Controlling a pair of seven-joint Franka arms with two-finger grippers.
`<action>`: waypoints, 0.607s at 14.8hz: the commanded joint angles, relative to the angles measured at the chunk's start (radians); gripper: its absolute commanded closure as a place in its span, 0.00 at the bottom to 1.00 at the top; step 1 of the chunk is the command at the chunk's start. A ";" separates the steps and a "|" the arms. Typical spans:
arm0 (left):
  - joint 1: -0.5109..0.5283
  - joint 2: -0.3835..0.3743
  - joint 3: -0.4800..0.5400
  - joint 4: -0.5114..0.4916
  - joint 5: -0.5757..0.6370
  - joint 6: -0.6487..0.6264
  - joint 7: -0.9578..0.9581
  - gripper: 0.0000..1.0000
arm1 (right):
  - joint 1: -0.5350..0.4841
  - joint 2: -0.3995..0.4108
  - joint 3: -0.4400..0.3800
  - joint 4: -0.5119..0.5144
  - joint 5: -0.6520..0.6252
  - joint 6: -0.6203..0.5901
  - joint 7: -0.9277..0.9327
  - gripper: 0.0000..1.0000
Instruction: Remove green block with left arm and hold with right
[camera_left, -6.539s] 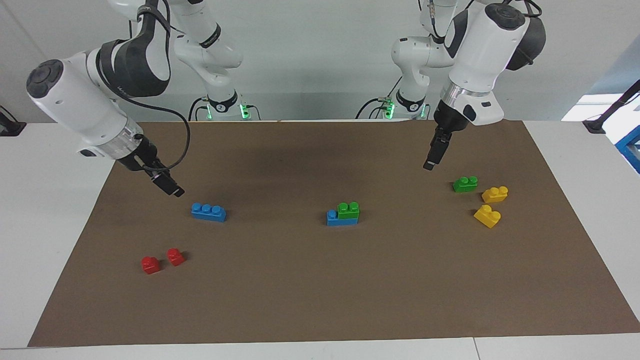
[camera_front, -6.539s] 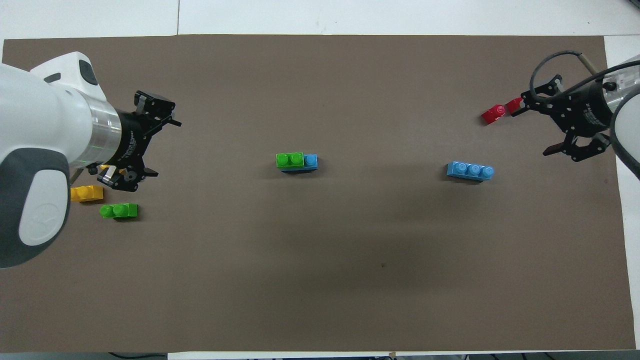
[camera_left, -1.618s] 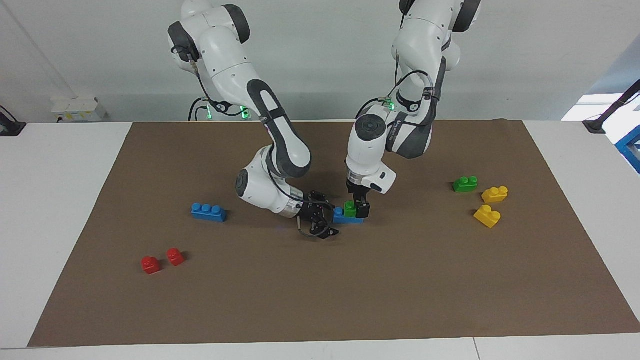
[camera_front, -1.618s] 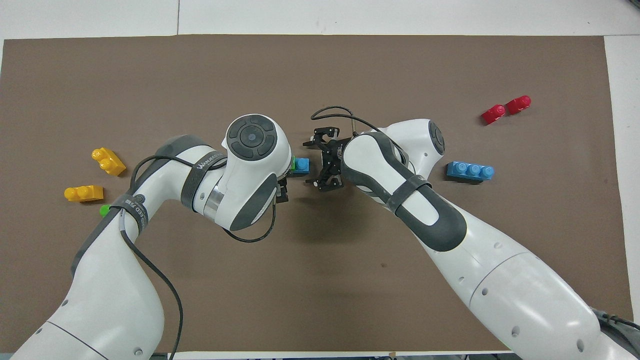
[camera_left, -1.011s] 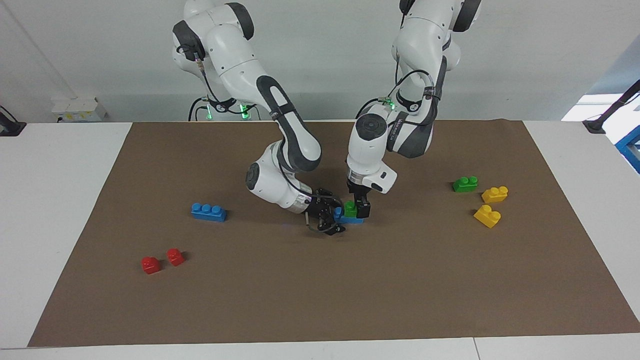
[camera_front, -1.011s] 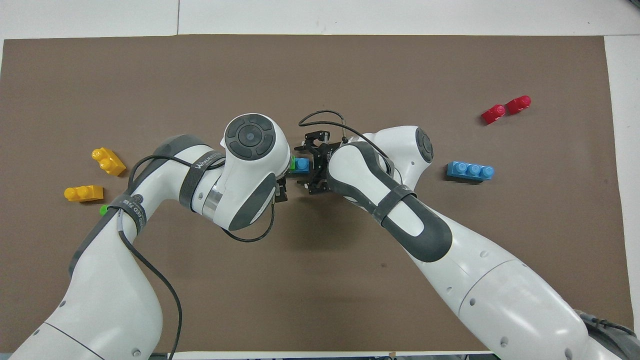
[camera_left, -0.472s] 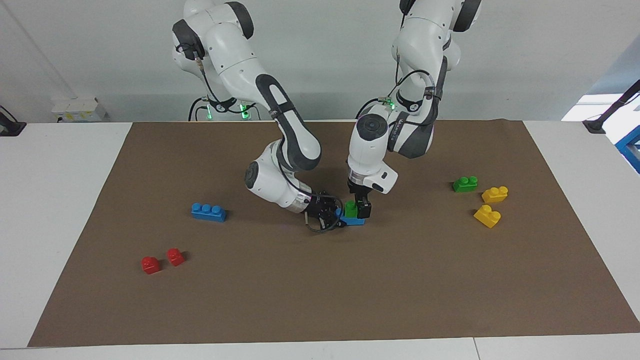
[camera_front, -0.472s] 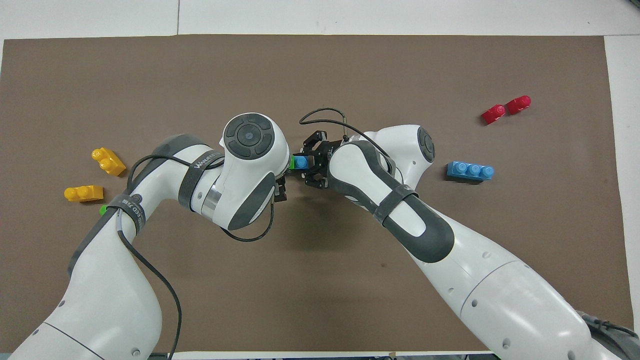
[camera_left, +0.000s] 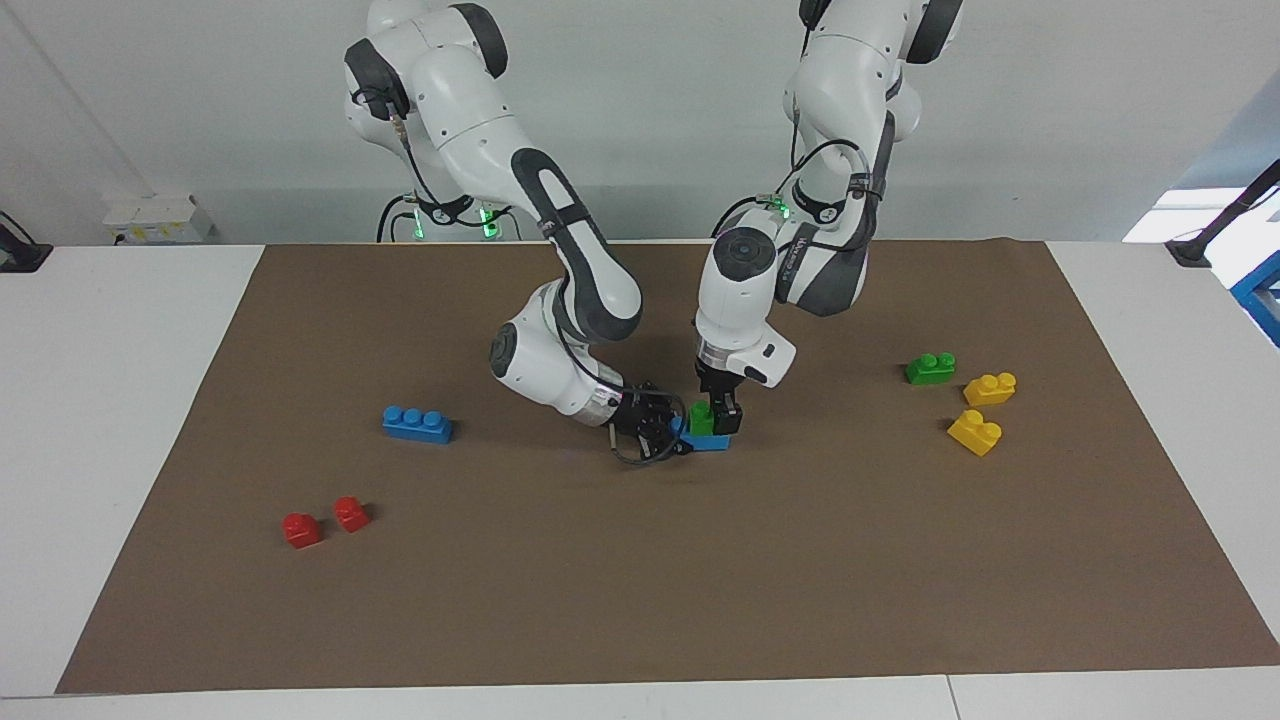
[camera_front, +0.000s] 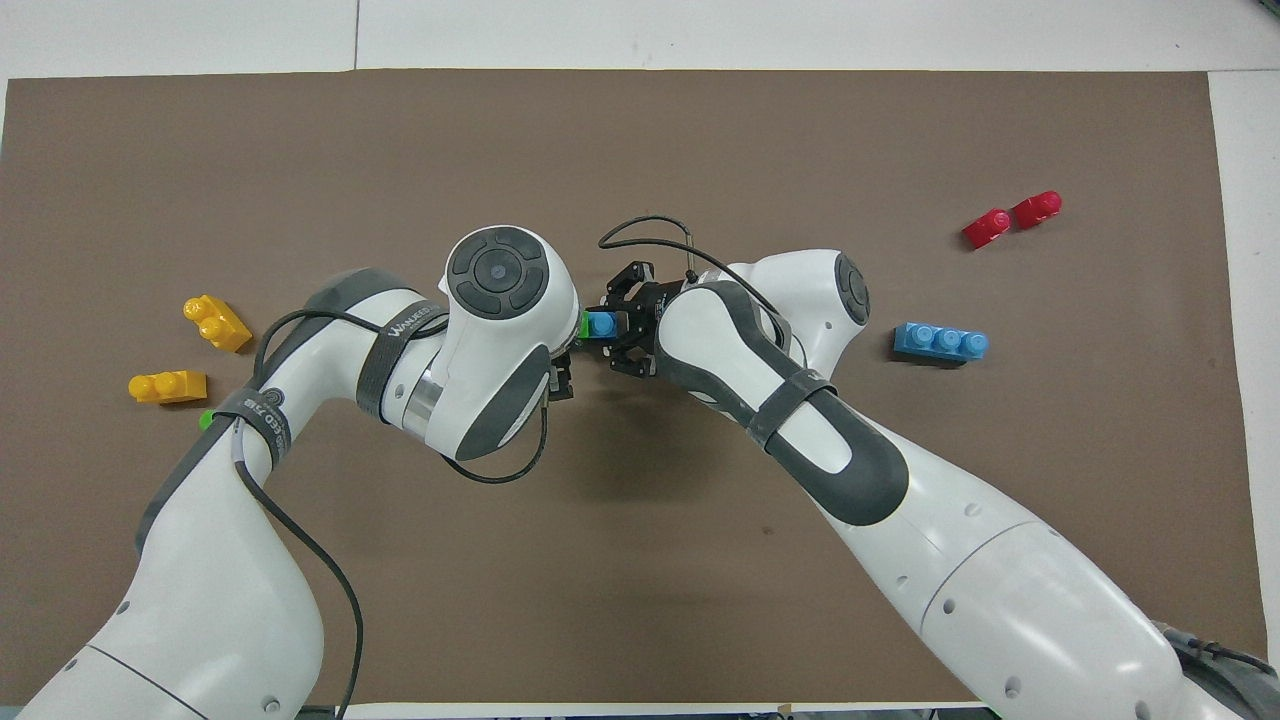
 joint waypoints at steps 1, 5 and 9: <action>0.001 -0.020 0.001 -0.022 0.005 -0.011 0.011 1.00 | -0.007 -0.003 0.001 -0.015 0.023 0.019 -0.013 1.00; 0.022 -0.035 -0.002 -0.021 0.004 -0.012 0.034 1.00 | -0.005 -0.004 -0.001 -0.015 0.023 0.019 -0.011 1.00; 0.036 -0.090 -0.004 -0.022 -0.007 -0.028 0.033 1.00 | -0.004 -0.004 -0.001 -0.015 0.023 0.020 -0.011 1.00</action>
